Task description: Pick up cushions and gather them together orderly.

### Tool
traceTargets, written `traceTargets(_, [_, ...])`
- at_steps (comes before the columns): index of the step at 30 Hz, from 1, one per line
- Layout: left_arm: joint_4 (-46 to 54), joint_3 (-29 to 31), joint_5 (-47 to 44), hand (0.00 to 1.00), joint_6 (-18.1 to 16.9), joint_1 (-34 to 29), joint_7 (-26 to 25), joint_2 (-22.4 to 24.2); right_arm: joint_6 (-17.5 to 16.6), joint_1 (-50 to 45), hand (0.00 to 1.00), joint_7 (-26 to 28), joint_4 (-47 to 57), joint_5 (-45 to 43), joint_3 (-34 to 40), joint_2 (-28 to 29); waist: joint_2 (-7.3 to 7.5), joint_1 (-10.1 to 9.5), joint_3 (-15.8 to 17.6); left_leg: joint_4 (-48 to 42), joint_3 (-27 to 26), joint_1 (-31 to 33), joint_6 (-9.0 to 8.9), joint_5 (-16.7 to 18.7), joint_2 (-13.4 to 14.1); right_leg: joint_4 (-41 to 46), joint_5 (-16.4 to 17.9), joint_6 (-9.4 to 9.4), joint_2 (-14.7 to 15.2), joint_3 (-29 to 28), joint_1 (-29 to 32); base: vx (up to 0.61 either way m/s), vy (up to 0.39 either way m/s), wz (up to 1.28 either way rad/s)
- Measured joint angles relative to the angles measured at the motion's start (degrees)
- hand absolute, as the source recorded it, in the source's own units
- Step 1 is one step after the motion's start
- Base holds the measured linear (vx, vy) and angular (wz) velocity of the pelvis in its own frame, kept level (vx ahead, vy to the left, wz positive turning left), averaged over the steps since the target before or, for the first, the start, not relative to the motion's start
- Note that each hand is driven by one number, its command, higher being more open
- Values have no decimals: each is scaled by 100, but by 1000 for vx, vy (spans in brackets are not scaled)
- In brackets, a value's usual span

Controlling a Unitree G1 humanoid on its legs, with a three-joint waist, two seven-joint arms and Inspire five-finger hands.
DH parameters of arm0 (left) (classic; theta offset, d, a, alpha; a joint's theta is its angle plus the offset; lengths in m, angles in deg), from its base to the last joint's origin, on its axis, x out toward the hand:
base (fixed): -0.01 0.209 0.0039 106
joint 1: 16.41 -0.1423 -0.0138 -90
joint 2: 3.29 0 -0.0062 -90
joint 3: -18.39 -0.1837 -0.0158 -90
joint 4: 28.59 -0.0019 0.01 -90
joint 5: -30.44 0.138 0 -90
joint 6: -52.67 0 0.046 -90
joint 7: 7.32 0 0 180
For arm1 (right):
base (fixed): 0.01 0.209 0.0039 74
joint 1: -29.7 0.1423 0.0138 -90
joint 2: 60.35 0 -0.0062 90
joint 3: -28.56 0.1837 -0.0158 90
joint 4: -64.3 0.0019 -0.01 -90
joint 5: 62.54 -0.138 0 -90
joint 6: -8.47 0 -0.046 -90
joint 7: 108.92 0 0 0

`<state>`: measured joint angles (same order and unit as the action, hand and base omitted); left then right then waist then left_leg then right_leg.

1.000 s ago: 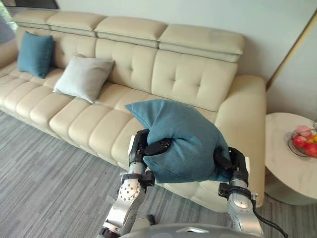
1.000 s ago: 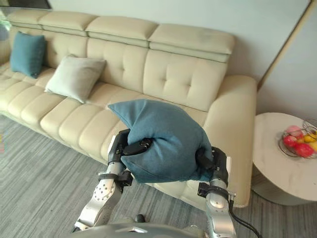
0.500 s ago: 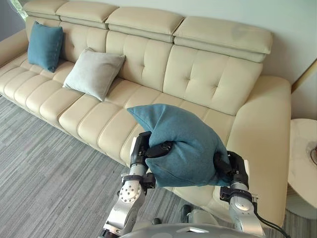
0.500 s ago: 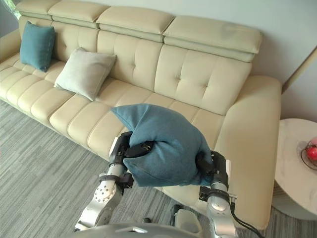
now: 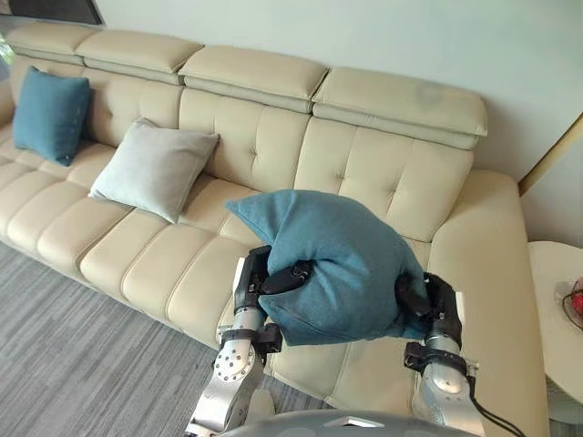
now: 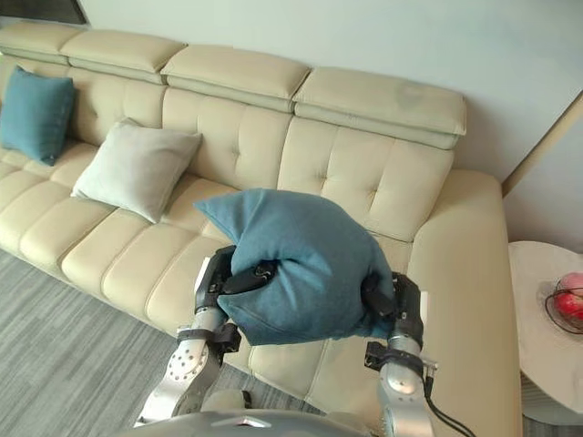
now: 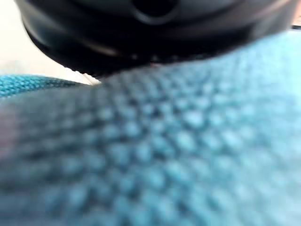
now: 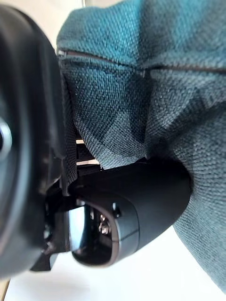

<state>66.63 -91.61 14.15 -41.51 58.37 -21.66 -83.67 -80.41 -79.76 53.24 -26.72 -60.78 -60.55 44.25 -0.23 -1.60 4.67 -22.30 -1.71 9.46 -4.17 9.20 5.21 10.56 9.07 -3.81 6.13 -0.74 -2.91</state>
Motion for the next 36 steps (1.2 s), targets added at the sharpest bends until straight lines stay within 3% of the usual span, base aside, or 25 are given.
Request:
traceTargets(4, [36, -1, 2, 0, 0, -43, 0, -28, 0, -13, 0, 12, 1, 54, -4, 52, 77, -33, -49, 183, -297, -129, 69, 29, -60, -171, -25, -42, 97, -304, 47, -3, 83, -34])
traceTargets(7, [72, -16, 5, 0, 0, -77, 1, -28, 0, -28, 0, 11, 1, 62, -4, 51, 128, -18, -84, 242, -427, -132, 73, 26, -21, -275, -95, -141, 62, -452, 130, -15, 2, -34])
traceTargets(11, [82, -28, 107, 0, 0, -116, -8, -27, 0, -40, 0, -8, 5, 221, -6, 51, 174, 34, -123, 355, -620, -107, 73, 11, 51, -495, -287, -128, 9, -686, 233, 28, 0, -34])
traceTargets(19, [195, 68, 951, 0, 1, 251, -462, -8, 1, 340, 0, -473, 65, 436, -377, -13, 173, 15, -142, 723, -1006, 458, 177, -253, 100, -645, -812, -162, -16, -897, 1110, 6, 20, -25])
traceTargets(26, [249, 341, 1248, 0, -1, 1597, -1145, 50, 1, 1340, 0, -1204, 857, 819, -571, -22, 52, -93, 34, 667, -1188, 1370, 338, -469, 68, -357, -1038, -297, 52, -887, 2235, -104, 34, -11])
traceTargets(32, [-718, 685, 1242, 0, -2, 3989, -1815, -77, 1, 3186, 0, -2121, 936, 1044, -568, -4, -55, -100, 453, 371, -1178, 2359, 427, -683, 31, -144, -1120, -406, 115, -852, 3173, -145, 4, 3])
traceTargets(33, [-762, 695, 1242, 0, -1, 4069, -1830, -88, 1, 3237, 0, -2147, 936, 1063, -567, -4, -61, -99, 462, 368, -1178, 2388, 429, -692, 31, -141, -1128, -408, 115, -852, 3200, -115, -6, 1])
traceTargets(35, [-1239, 759, 1238, 0, 67, 4885, -1962, -234, 5, 3748, 0, -2403, 935, 1224, -541, 1, -104, -96, 574, 346, -1175, 2637, 433, -769, 32, -136, -1206, -410, 112, -854, 3446, -83, -7, 0])
traceTargets(36, [-1501, 755, 1238, 100, 112, 5384, -1978, -378, 9, 4071, 0, -2516, 933, 1231, -470, 10, -113, -79, 679, 347, -1167, 2758, 444, -818, 45, -176, -1272, -417, 108, -856, 3546, -64, -6, 0])
